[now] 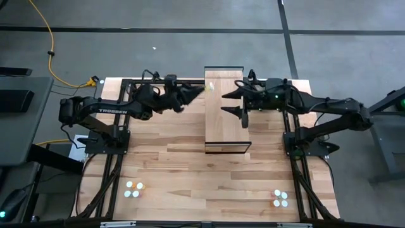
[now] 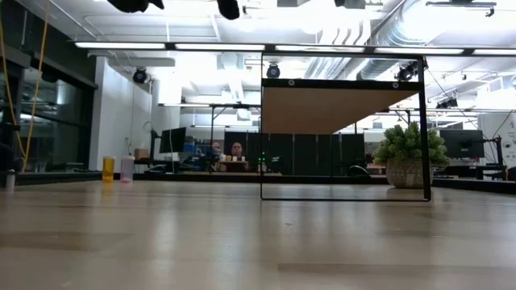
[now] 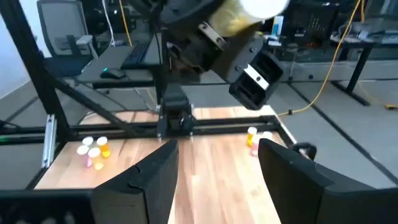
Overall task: Pick and place medicine bottles onto shelf by color
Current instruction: Put the top yellow pill bottle on the shelf
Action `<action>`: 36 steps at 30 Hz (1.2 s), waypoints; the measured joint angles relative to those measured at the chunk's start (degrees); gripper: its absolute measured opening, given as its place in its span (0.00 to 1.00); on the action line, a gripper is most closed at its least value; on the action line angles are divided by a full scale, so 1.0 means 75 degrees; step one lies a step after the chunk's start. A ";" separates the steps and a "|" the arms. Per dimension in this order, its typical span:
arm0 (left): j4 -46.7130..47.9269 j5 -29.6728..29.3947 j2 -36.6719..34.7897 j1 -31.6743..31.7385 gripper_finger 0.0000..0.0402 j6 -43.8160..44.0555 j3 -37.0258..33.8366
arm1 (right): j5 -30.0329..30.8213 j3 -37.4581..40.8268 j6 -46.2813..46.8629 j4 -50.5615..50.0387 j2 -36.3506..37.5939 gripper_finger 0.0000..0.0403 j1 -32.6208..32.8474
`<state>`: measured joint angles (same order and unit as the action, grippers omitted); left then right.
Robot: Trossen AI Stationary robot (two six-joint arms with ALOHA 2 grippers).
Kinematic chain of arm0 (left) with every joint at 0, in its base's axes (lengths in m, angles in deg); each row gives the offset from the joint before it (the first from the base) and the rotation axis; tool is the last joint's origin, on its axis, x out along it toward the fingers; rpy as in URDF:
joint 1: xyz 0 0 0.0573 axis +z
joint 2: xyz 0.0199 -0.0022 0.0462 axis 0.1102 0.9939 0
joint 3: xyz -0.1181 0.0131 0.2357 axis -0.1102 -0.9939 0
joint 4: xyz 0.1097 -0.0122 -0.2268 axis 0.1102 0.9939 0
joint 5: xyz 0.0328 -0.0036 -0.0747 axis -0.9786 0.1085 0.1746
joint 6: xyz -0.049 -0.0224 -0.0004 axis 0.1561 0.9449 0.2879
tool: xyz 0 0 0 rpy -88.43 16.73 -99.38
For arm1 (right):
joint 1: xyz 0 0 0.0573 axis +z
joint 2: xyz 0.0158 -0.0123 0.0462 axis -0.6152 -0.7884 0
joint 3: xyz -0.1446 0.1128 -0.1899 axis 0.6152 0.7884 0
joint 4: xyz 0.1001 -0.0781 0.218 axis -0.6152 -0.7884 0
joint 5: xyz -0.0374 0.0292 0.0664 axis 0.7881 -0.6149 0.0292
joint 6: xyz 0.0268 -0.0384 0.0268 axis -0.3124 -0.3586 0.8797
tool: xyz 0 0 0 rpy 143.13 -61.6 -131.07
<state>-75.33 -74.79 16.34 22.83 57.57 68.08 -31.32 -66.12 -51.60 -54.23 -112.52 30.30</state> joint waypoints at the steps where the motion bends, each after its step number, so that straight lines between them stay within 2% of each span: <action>1: -0.0048 -0.0143 0.0000 -0.0002 0.25 0.0059 0.0000 | 0.0118 -0.0124 0.0000 0.0027 -0.0091 0.52 0.0000; 3: -0.0032 -0.0206 0.0000 -0.0002 0.25 0.0058 0.0003 | 0.0324 -0.0298 -0.0053 0.0034 -0.0245 0.52 -0.0026; 8: -0.0161 -0.0259 0.0001 -0.0019 0.25 0.0377 0.0003 | 0.0814 -0.0505 -0.0026 0.1244 -0.0612 0.52 -0.0043; 13: -0.0162 -0.0244 0.0001 -0.0009 0.25 0.0854 0.0003 | 0.0792 -0.1170 -0.0829 0.0389 -0.0873 0.52 -0.0164; 19: -0.0162 -0.0195 0.0003 -0.0017 0.25 0.1073 0.0003 | -0.0022 -0.2087 -0.1149 -0.0339 -0.1238 0.52 -0.0291; 30: -0.0131 0.0380 0.0000 -0.0008 0.25 0.1320 0.0003 | 0.0132 -0.2894 -0.1844 -0.0736 -0.1848 0.52 -0.0334; 36: -0.0107 0.0391 0.0000 -0.0055 0.25 0.1338 0.0006 | -0.0577 -0.3083 -0.1799 -0.0841 -0.1887 0.50 -0.0439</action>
<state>-76.14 -71.85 16.34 22.42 67.60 68.13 -35.65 -89.24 -65.10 -60.54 -126.67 27.01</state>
